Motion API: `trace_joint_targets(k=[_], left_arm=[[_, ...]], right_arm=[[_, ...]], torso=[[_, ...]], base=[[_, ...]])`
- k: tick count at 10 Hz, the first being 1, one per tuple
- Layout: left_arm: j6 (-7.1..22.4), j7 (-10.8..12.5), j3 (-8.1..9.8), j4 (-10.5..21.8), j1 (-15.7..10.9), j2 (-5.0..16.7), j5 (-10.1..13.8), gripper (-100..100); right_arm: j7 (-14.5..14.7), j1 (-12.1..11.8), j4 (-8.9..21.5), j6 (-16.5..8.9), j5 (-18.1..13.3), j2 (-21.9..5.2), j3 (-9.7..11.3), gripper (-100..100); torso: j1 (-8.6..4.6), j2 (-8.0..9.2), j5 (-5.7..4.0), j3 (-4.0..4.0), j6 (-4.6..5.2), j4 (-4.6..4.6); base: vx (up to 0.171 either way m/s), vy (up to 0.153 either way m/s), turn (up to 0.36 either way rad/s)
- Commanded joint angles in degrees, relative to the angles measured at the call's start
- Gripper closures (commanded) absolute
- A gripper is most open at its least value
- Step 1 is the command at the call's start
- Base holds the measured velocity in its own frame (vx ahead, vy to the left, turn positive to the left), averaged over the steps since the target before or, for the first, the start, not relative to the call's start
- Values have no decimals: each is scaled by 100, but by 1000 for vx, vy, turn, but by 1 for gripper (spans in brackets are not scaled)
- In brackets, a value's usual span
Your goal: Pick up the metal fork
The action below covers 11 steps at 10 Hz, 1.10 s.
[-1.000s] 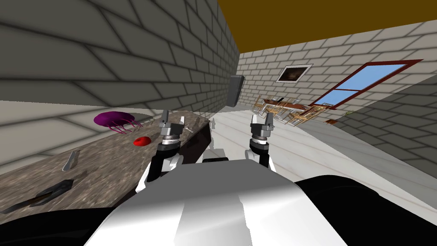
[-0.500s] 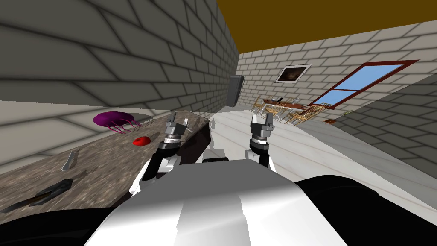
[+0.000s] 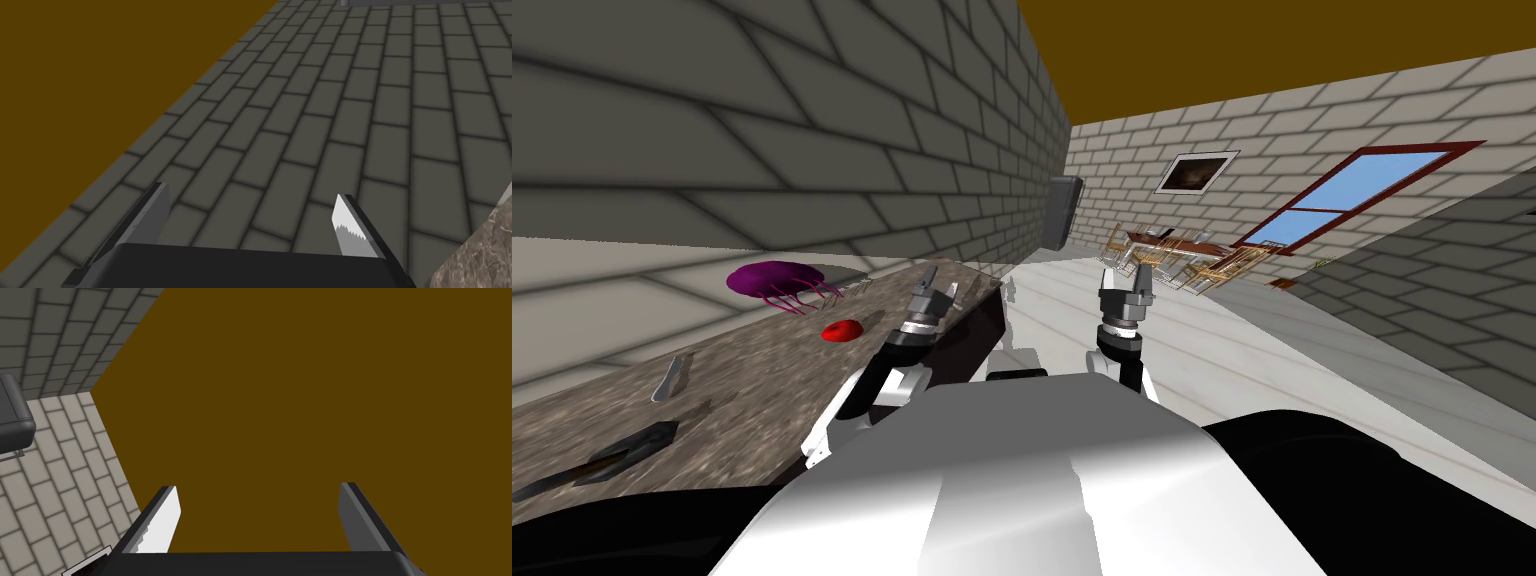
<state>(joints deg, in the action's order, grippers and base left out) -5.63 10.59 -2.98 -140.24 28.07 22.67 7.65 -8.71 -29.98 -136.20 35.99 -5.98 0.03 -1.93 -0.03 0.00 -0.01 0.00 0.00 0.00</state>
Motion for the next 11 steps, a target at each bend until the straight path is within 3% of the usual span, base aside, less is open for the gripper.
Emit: trace_joint_targets(k=[1, 2, 3, 4, 5, 6, 7, 8, 9, 10, 11], left_arm=[[286, 3, 4, 41, -12, 253, 96, -100], [365, 3, 4, 41, -12, 253, 96, -100], [599, -3, 7, 48, -23, 469, 188, -100], [694, -3, 7, 48, -23, 469, 188, -100], [883, -14, 10, 62, -36, 686, 289, -100], [1033, -14, 10, 62, -36, 686, 289, -100], [1233, -30, 14, 84, -51, 903, 400, -100], [1380, -30, 14, 84, -51, 903, 400, -100], [1594, -53, 19, 115, -70, 1119, 518, -100], [1734, -53, 19, 115, -70, 1119, 518, -100], [1945, -82, 25, 153, -91, 1333, 644, -100]], right_arm=[[0, 0, 0, 0, 0, 0, 0, 0], [0, 0, 0, 0, 0, 0, 0, 0], [0, 0, 0, 0, 0, 0, 0, 0], [0, 0, 0, 0, 0, 0, 0, 0], [0, 0, 0, 0, 0, 0, 0, 0], [0, 0, 0, 0, 0, 0, 0, 0], [0, 0, 0, 0, 0, 0, 0, 0], [0, 0, 0, 0, 0, 0, 0, 0], [0, 0, 0, 0, 0, 0, 0, 0], [0, 0, 0, 0, 0, 0, 0, 0], [0, 0, 0, 0, 0, 0, 0, 0]], torso=[[0, 0, 0, 0, 0, 0], [0, -1, 0, -1, 0, 0], [1, -2, 0, -1, 0, -1], [0, -3, 0, -2, 0, -1], [1, -4, 0, -2, 0, -1], [1, -5, 0, -3, 1, -1], [1, -5, 0, -3, -1, -1], [2, -6, 0, -4, 0, -1], [2, -7, 1, -4, 0, -2], [3, -9, 0, -5, 0, -2], [3, -8, 1, -5, -1, -2]], base=[[3, -10, -22], [5, -9, -8], [8, -12, -20], [6, -8, -11], [9, -9, -24], [11, -6, -16], [13, -7, -27], [13, -4, -15], [20, -4, -28], [18, -4, -19], [26, -3, -36]])
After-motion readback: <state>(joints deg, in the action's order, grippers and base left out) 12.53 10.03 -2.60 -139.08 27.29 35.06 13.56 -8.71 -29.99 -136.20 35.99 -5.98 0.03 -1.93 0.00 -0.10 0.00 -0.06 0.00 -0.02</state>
